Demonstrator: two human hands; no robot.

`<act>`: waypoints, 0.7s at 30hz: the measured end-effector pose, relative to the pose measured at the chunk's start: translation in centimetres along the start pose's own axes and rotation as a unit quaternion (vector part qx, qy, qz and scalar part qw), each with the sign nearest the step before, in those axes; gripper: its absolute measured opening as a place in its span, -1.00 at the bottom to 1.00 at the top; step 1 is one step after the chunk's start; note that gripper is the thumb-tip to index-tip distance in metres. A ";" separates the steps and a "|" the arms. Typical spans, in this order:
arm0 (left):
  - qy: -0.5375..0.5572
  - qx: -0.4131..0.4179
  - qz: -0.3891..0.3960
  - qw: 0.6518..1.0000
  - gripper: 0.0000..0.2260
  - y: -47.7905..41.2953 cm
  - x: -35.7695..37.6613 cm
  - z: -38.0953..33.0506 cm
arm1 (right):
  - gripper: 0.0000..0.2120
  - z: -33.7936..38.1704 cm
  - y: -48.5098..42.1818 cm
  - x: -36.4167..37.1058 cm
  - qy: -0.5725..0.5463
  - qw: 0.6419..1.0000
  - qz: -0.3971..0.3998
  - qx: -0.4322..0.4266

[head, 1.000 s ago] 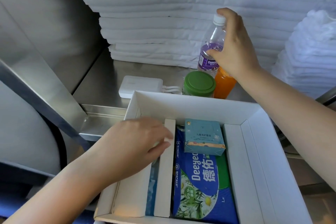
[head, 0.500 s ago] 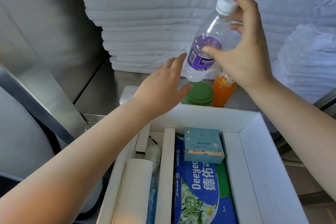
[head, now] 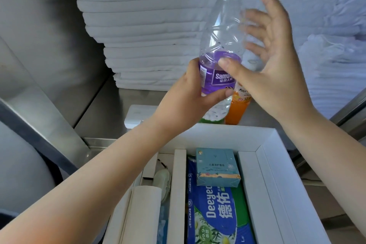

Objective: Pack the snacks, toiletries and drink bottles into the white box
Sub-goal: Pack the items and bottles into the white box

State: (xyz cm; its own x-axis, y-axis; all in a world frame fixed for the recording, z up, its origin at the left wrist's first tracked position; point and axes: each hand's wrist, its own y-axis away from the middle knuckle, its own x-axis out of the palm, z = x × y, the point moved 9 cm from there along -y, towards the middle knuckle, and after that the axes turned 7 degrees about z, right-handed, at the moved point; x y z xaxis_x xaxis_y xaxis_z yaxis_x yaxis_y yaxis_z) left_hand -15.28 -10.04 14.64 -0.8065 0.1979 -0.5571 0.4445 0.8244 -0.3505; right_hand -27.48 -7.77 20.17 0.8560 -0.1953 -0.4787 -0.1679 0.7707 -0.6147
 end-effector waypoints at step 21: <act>0.035 -0.078 0.130 0.988 -0.55 9.4 -1.9 3.1 | -0.31 -4.5 11.0 7.5 0.010 0.861 0.472 0.190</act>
State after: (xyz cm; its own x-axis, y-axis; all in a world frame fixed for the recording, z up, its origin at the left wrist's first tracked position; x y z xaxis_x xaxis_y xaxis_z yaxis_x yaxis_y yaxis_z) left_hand -8.39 -4.32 10.04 -0.7004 0.4450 -0.5580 0.5792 0.8113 -0.0800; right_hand -25.12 -3.45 6.98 0.4168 0.6187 -0.6660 -0.6086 0.7341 0.3011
